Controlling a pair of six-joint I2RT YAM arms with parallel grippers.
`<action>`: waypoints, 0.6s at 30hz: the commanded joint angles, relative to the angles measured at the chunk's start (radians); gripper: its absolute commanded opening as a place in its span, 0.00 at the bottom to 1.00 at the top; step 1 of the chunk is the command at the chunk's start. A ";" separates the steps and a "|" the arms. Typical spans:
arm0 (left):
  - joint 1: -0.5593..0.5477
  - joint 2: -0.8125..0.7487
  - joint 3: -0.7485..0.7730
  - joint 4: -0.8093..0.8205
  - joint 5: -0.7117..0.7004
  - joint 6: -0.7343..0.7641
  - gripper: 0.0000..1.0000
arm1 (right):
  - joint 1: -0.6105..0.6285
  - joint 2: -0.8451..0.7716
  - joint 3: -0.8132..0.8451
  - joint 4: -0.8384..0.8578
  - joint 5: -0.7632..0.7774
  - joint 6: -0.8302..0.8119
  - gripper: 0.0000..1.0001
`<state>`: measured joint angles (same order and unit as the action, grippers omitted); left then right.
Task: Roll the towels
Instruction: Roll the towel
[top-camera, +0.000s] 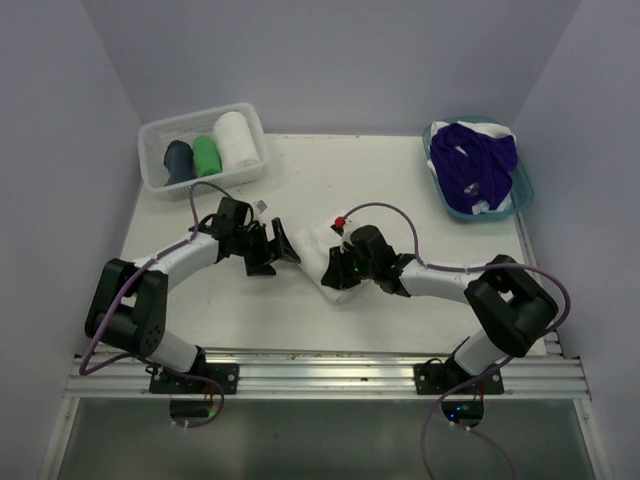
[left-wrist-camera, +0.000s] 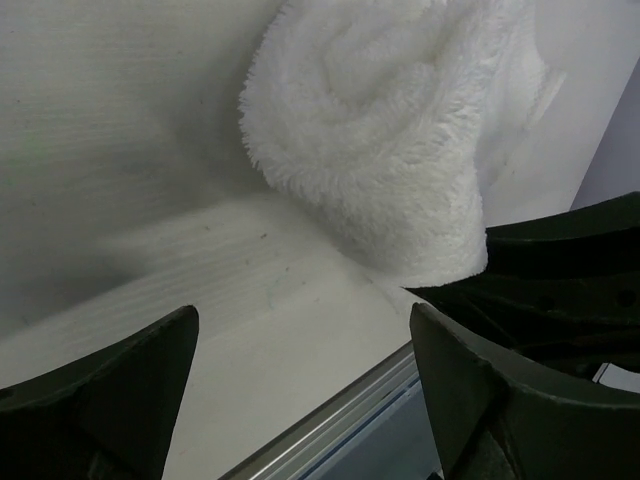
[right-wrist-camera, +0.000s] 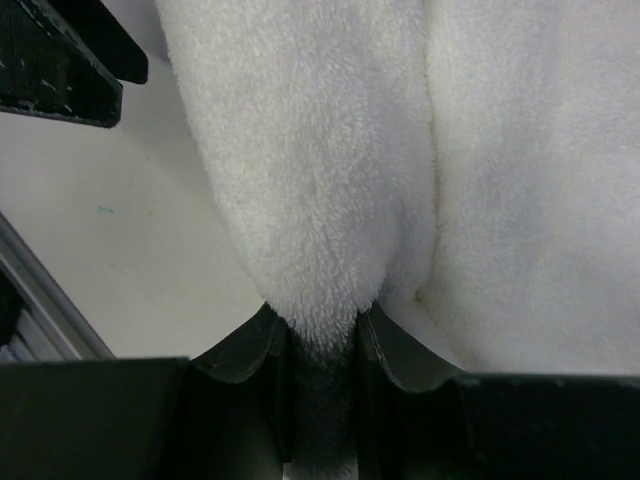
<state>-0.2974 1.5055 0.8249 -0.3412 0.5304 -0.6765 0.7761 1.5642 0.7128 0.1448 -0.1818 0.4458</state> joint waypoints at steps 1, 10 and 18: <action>-0.025 -0.005 -0.006 0.146 0.040 -0.075 0.92 | -0.027 0.071 -0.052 -0.076 -0.223 0.039 0.00; -0.060 0.016 0.074 0.098 -0.066 -0.075 0.99 | -0.054 0.103 -0.024 -0.131 -0.268 -0.002 0.00; -0.069 0.124 0.209 -0.019 -0.200 -0.061 1.00 | -0.054 0.097 -0.010 -0.142 -0.231 -0.007 0.00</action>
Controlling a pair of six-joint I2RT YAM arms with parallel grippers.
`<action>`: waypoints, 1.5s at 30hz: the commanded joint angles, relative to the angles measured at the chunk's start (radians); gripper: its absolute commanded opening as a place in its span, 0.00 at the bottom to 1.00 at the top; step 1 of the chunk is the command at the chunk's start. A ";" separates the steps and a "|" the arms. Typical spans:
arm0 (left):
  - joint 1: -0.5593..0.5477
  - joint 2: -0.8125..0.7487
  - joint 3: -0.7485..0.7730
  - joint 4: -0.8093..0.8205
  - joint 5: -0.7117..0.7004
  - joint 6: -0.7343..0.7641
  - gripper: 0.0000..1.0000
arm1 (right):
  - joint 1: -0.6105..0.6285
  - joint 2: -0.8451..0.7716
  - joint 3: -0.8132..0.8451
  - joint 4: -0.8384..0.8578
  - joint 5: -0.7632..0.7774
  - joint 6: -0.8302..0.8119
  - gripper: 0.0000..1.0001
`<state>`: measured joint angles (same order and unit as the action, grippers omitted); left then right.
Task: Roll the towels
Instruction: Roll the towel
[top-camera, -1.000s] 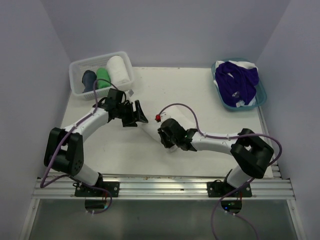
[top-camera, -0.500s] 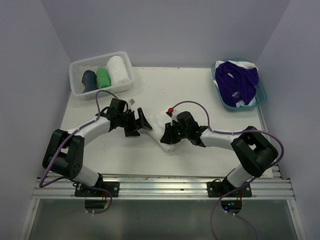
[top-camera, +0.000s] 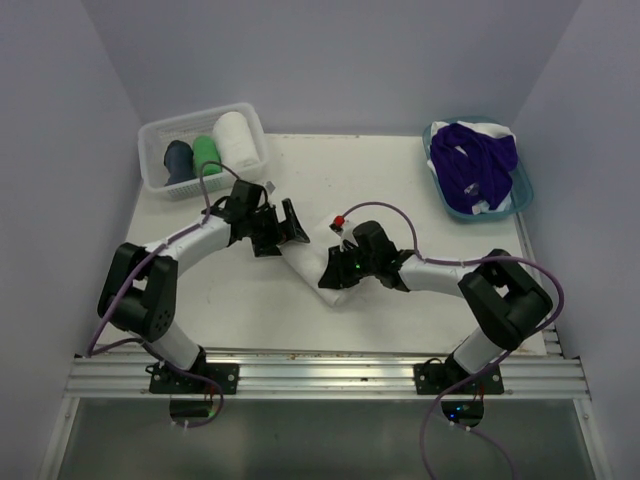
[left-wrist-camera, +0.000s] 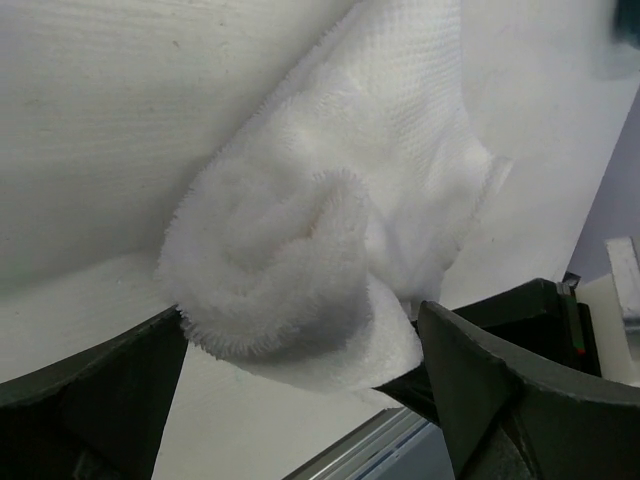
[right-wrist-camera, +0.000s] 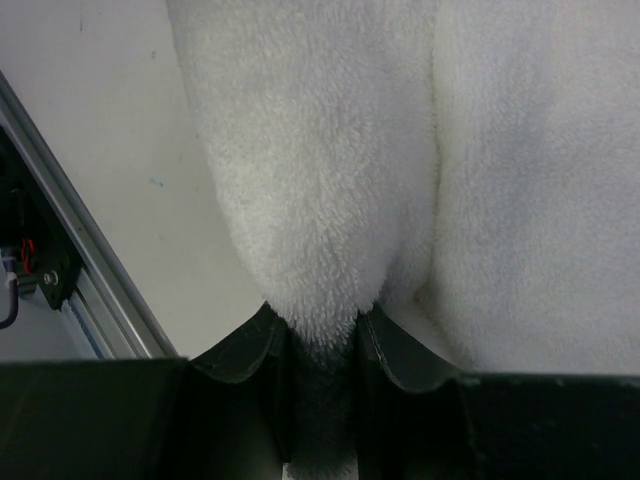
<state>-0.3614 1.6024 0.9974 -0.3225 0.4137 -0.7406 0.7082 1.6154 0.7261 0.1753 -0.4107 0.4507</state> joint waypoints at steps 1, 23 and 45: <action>-0.007 0.037 0.037 -0.049 -0.098 -0.014 1.00 | 0.014 0.040 -0.024 -0.195 0.007 -0.012 0.00; -0.086 0.079 -0.078 0.066 -0.262 -0.417 0.80 | 0.014 -0.009 -0.048 -0.211 0.073 0.002 0.00; -0.090 0.175 -0.017 -0.041 -0.254 -0.416 0.40 | 0.131 -0.245 0.119 -0.496 0.479 -0.144 0.71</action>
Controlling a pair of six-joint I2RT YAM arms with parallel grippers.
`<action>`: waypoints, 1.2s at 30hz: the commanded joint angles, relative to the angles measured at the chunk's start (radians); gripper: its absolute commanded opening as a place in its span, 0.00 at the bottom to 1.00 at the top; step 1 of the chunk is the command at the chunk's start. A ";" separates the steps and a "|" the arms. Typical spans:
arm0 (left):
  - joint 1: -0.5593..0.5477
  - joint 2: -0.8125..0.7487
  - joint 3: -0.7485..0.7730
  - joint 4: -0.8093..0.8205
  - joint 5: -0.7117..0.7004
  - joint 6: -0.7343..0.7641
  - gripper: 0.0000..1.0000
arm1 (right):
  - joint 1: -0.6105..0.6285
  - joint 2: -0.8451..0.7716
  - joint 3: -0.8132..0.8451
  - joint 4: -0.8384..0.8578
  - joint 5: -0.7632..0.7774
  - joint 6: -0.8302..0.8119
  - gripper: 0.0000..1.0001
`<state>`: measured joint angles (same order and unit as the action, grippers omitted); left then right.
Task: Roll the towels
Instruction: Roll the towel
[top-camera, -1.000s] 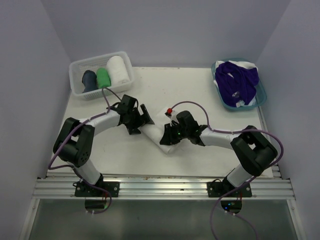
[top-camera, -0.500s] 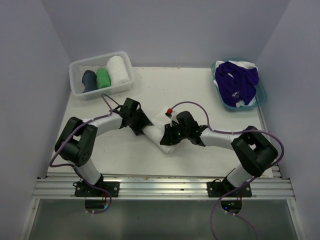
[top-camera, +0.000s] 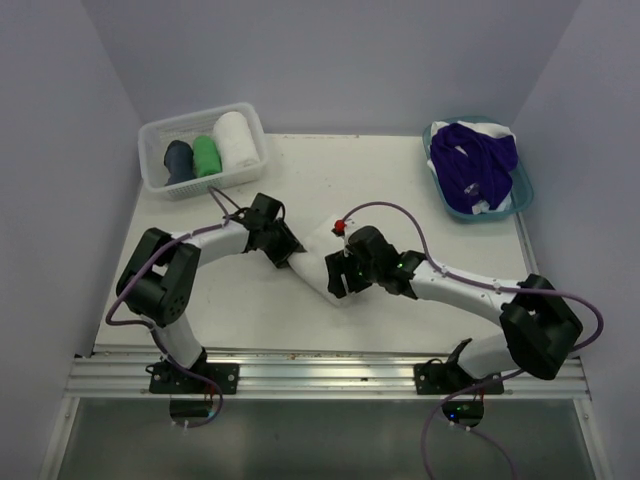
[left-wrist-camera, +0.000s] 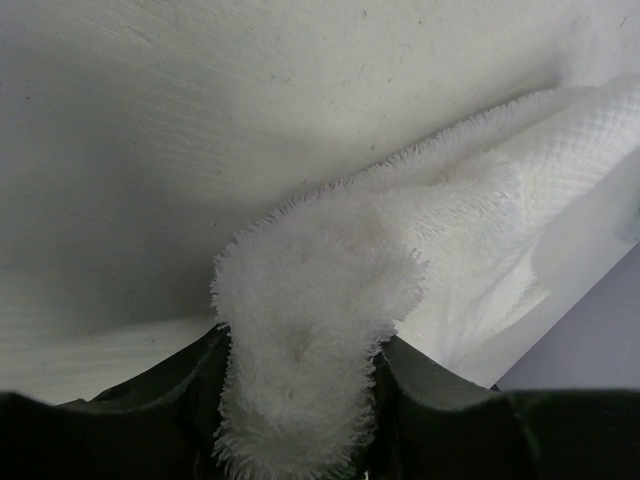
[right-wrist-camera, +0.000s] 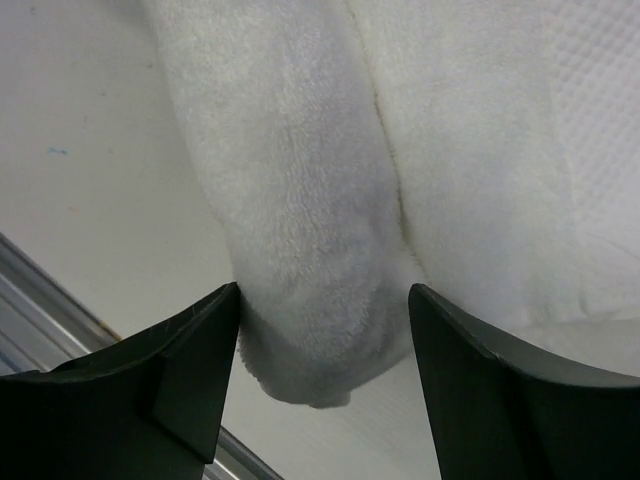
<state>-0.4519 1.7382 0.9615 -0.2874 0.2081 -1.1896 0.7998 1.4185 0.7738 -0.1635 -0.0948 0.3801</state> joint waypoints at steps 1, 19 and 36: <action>0.001 0.043 0.023 -0.087 -0.052 0.041 0.40 | 0.059 -0.047 0.087 -0.178 0.241 -0.089 0.72; 0.001 0.047 0.037 -0.101 -0.041 0.051 0.40 | 0.443 0.197 0.260 -0.085 0.782 -0.403 0.73; 0.001 0.027 0.011 -0.093 -0.021 0.064 0.44 | 0.426 0.396 0.191 0.081 0.853 -0.388 0.69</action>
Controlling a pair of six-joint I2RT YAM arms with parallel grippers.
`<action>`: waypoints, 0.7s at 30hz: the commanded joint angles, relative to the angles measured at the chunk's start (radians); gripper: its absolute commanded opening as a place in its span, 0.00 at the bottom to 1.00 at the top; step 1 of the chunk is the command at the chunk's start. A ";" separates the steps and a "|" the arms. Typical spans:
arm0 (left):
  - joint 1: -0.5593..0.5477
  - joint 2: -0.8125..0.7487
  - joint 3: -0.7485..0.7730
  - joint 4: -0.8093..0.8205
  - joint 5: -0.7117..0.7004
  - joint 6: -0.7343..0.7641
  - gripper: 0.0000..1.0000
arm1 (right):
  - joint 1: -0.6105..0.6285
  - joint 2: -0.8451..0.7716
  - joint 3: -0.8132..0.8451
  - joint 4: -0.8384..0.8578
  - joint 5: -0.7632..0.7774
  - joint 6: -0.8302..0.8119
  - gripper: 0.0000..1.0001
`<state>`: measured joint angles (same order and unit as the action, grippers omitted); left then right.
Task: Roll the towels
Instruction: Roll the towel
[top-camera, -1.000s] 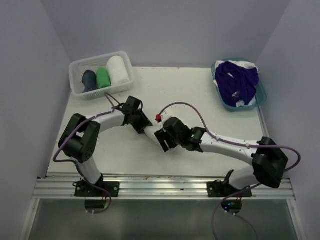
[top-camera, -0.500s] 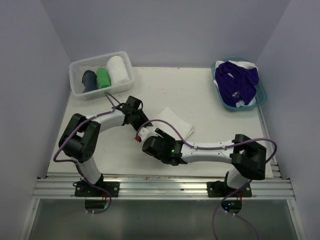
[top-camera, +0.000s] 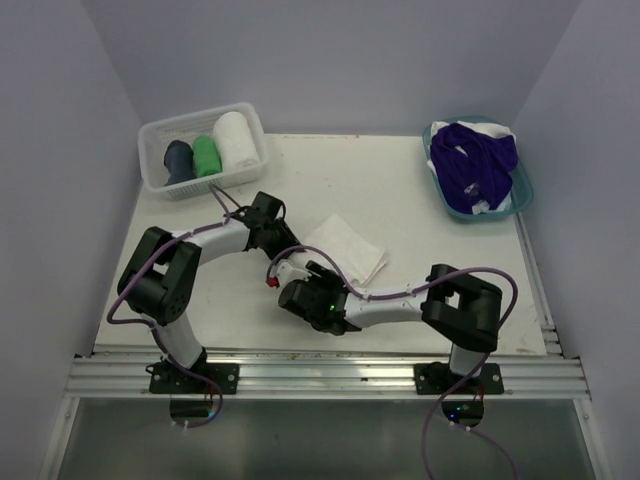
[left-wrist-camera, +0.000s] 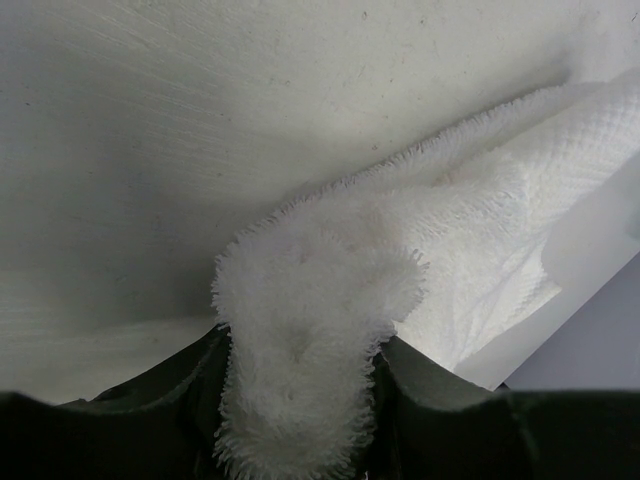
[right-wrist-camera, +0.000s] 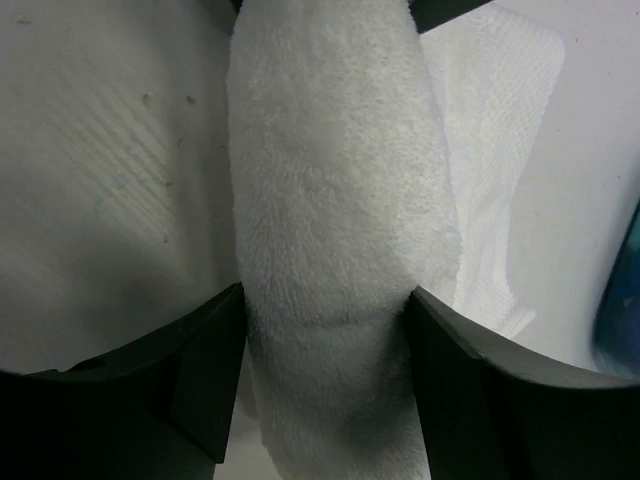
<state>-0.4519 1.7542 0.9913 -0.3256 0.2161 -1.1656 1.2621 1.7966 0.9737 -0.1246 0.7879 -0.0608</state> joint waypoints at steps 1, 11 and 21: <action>0.001 0.010 -0.020 -0.055 -0.029 0.043 0.45 | -0.044 0.018 -0.009 0.040 -0.042 0.064 0.64; 0.002 -0.070 -0.030 -0.046 -0.030 0.069 0.78 | -0.223 -0.103 -0.038 -0.003 -0.487 0.262 0.20; 0.005 -0.141 -0.040 -0.030 -0.020 0.092 0.94 | -0.398 -0.209 -0.136 0.054 -0.870 0.498 0.14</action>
<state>-0.4458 1.6424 0.9684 -0.3370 0.1787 -1.1061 0.9077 1.6058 0.8913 -0.0727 0.1131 0.2806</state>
